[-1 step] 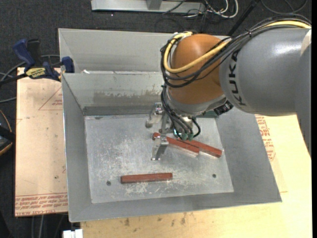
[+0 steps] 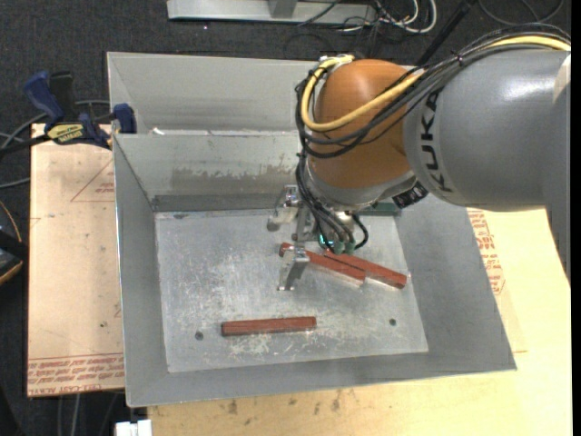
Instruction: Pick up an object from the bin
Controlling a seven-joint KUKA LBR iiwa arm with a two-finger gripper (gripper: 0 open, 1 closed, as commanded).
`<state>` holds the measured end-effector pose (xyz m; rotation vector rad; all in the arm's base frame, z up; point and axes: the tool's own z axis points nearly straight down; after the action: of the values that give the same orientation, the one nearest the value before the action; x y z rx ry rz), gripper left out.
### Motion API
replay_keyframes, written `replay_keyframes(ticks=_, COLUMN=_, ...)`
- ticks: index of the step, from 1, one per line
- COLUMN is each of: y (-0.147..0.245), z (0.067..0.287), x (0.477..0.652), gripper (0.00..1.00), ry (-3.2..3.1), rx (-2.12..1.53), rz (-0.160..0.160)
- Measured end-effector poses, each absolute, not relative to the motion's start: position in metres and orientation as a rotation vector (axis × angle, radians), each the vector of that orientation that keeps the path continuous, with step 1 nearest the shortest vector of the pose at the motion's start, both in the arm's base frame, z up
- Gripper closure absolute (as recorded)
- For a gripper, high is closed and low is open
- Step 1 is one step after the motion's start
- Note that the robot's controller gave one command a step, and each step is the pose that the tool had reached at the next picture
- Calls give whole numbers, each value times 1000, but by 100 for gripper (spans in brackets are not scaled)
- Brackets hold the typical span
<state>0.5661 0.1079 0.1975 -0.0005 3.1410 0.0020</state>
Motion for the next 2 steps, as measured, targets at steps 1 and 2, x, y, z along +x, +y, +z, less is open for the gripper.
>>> replay_keyframes(ticks=1, y=107, z=168, x=555, gripper=0, ry=3133, rx=-151, rz=2)
replay_keyframes(ticks=2, y=136, z=79, x=570, gripper=100, ry=3131, rx=2, rz=10)
